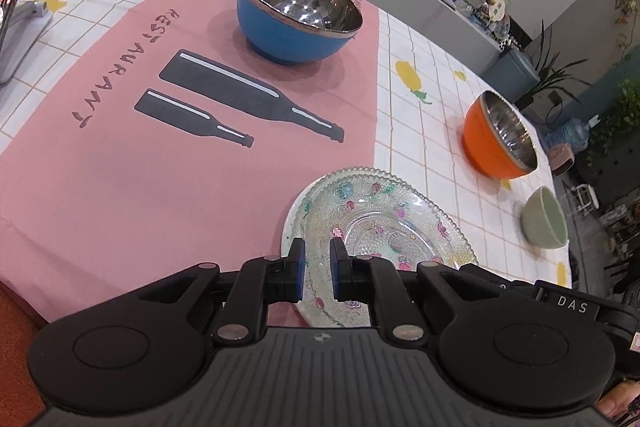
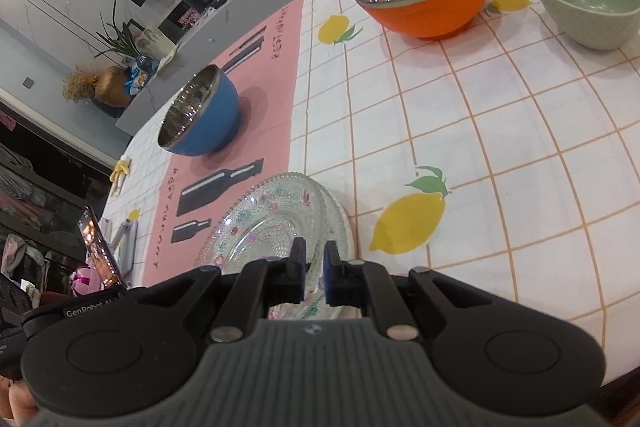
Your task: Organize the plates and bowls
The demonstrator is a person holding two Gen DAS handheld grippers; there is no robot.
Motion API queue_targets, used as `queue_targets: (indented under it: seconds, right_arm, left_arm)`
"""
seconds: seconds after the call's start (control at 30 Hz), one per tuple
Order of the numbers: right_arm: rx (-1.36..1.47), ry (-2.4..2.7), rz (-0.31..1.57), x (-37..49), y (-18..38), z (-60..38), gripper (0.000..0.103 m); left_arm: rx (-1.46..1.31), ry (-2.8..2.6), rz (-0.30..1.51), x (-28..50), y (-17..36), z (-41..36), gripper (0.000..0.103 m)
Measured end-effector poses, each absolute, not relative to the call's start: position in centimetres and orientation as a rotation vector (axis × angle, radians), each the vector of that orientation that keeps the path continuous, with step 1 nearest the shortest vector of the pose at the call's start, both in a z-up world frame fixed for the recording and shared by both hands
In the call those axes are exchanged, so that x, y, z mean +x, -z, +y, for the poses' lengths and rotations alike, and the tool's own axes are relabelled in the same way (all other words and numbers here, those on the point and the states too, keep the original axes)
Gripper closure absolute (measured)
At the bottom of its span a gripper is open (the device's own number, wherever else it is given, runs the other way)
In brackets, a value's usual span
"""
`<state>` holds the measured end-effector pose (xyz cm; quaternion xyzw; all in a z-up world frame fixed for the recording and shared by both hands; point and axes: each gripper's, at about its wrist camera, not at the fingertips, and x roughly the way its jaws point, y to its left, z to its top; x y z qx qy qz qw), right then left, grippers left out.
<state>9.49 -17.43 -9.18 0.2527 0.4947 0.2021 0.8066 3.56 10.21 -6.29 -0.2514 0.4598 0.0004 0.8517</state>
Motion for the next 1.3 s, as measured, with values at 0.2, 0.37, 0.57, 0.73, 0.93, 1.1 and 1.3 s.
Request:
queue_targets:
  seconds: [0.2,0.37,0.57,0.73,0.93,1.1,1.3]
  right_arm:
    - [0.487,-0.43,1.047,9.5,9.2,-17.0,0.096]
    - [0.387,-0.422,1.02,9.1,8.6,-16.0,0.093]
    - [0.324,-0.365,0.956,8.7,7.6,-16.6,0.079]
    - [0.363,-0.334,0.958,8.7,8.1,-17.8,0.075]
    - [0.511,-0.346,1.002,8.6,9.4,-18.6,0.075]
    - [0.548,-0.35,1.007,8.5,9.7,-18.6,0.086]
    - [0.54,-0.393,1.026,8.4,9.7,-17.9,0.102]
  left_arm:
    - [-0.483,-0.007,0.975,3.9,6.5,9.8,0.09]
    - [-0.469,0.011,0.961,3.8,6.2,9.7,0.09]
    - [-0.463,-0.037,0.886,3.5,5.1,10.7,0.074]
    - [-0.576,-0.018,0.888,3.4,6.2,12.0,0.061]
    - [-0.695,0.004,0.889,3.1,7.7,12.5,0.056]
    - [-0.695,-0.009,0.896,3.0,8.1,12.3,0.058]
    - [-0.678,0.0,0.9,3.0,8.1,12.0,0.075]
